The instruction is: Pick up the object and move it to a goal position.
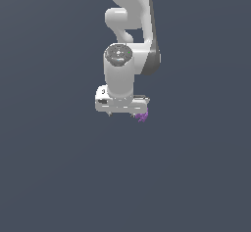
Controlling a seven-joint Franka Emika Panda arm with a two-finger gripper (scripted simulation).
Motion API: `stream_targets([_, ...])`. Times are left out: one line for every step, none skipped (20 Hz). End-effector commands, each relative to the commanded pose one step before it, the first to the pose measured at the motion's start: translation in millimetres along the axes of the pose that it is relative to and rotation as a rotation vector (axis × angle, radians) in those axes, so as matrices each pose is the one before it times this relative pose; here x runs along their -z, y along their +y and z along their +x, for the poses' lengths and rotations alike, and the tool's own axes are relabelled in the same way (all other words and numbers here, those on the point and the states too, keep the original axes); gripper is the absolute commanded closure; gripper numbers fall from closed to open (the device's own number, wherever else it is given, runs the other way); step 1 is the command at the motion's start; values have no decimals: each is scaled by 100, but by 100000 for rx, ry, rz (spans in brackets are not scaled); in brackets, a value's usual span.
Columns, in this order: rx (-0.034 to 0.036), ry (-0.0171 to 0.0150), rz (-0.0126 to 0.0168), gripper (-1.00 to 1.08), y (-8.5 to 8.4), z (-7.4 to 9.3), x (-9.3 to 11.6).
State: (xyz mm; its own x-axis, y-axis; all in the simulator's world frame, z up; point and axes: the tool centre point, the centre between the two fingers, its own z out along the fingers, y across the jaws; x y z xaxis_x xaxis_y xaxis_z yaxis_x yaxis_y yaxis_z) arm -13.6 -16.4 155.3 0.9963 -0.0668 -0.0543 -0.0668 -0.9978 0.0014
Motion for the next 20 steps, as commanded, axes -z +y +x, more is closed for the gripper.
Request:
stream_targets([0, 0, 0, -92, 1, 0, 0])
stream_targets([0, 0, 0, -92, -17, -13, 5])
stream_targets([17, -144, 177, -92, -26, -10, -67])
stream_targets([19, -184, 227, -92, -50, -27, -79])
stream_targets([26, -252, 313, -92, -70, -38, -108])
stream_targets([33, -321, 403, -92, -89, -48, -138])
stream_targets([35, -357, 453, -92, -100, -54, -154])
stream_targets([28, -290, 373, -92, -82, -44, -126])
stream_targets([19, -211, 273, -92, -62, -34, -91])
stream_targets([12, -139, 182, -92, -41, -22, -61])
stream_targets([5, -72, 95, -92, -19, -10, -33])
stream_targets([0, 0, 0, -92, 2, 2, -2])
stream_targets([-7, 84, -110, -92, 19, 9, 40])
stream_targets([0, 0, 0, -92, 17, 12, -3])
stream_targets([-33, 43, -43, -92, -45, -29, -6])
stream_targets([-59, 32, -15, -92, -88, -50, -48])
stream_targets([-127, 77, -42, -92, -111, -77, -58])
stream_targets([-144, 96, -59, -92, -160, -102, -83])
stream_targets([-186, 128, -79, -92, -197, -129, -100])
stream_targets([-226, 159, -97, -92, -234, -158, -118])
